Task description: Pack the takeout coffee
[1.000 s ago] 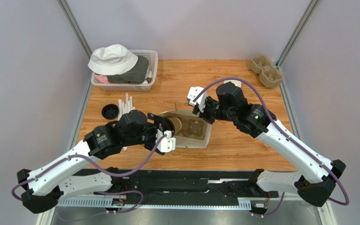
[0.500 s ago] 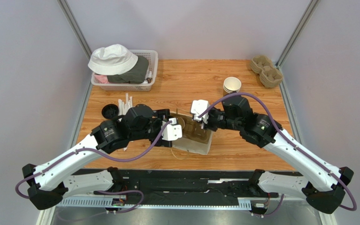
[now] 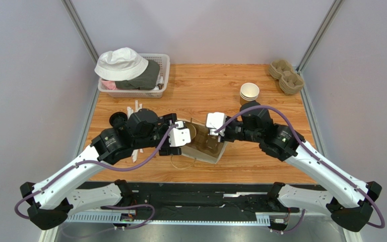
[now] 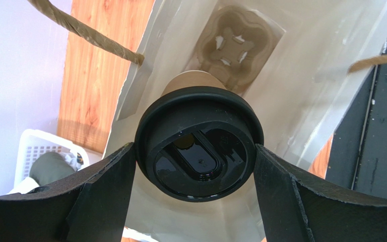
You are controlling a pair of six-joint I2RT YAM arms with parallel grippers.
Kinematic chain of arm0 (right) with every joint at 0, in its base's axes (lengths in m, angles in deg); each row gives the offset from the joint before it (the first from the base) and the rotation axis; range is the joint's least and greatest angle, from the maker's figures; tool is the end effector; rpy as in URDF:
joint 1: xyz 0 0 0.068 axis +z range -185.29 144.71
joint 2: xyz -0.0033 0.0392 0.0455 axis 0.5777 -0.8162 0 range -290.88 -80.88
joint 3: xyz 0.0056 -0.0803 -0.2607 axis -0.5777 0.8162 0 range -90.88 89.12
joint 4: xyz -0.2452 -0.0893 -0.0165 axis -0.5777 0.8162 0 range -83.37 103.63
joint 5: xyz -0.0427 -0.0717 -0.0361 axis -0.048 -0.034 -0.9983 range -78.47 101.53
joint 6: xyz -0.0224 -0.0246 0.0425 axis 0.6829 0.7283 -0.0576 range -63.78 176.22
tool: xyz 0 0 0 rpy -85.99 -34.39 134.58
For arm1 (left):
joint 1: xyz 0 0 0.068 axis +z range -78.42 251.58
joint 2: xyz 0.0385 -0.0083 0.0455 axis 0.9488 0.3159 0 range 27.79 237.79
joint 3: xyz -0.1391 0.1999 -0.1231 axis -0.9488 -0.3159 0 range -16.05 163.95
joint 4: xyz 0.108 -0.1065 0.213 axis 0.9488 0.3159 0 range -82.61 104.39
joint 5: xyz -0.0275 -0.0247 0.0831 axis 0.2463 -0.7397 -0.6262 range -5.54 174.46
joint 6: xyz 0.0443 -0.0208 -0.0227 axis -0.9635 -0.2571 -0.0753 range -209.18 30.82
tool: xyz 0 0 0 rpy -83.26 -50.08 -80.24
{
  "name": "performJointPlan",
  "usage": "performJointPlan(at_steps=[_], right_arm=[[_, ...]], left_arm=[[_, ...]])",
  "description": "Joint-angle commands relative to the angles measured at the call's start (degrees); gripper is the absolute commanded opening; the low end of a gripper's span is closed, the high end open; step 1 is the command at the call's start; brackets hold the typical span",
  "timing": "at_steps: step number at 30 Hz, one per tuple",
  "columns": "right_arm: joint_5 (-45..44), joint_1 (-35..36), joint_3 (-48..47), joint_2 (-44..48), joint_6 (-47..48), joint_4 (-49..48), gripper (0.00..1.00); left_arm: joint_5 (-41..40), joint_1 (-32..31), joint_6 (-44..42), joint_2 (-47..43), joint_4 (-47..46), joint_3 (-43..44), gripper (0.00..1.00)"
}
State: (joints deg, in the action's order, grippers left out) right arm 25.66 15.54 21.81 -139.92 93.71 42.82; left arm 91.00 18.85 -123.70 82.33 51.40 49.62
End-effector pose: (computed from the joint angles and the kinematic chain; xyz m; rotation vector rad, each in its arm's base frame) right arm 0.1284 0.1714 0.3836 -1.5452 1.3708 0.3974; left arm 0.1104 -0.1517 0.3754 1.5356 1.5138 -0.3072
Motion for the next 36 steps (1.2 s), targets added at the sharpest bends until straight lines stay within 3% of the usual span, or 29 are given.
performJointPlan(at_steps=[1, 10, 15, 24, 29, 36], right_arm=[[2.39, 0.32, 0.42, 1.92, 2.40, -3.84, 0.00], [2.40, 2.08, -1.07, 0.60, -0.22, -3.84, 0.00], [0.90, 2.17, -3.44, -1.33, -6.20, -3.40, 0.00], [1.95, 2.26, -5.73, -2.48, -10.86, -3.22, 0.00], [3.10, 2.78, -6.08, -2.48, -10.08, -3.40, 0.00], [3.71, 5.60, -3.97, -1.60, -7.17, -3.31, 0.00]], left_arm=[[2.33, 0.43, 1.48, -0.67, 0.64, 2.80, 0.17], [1.98, 0.43, 3.24, 3.90, -2.17, 4.38, 0.17], [3.39, -0.79, -1.50, 2.85, -3.49, 1.66, 0.16], [-3.99, -6.59, -13.89, -1.72, -8.06, -9.15, 0.15], [-5.84, -7.39, -19.43, -1.20, -9.03, -11.53, 0.15], [-11.11, -7.56, -20.84, 2.67, -10.78, -10.83, 0.14]])
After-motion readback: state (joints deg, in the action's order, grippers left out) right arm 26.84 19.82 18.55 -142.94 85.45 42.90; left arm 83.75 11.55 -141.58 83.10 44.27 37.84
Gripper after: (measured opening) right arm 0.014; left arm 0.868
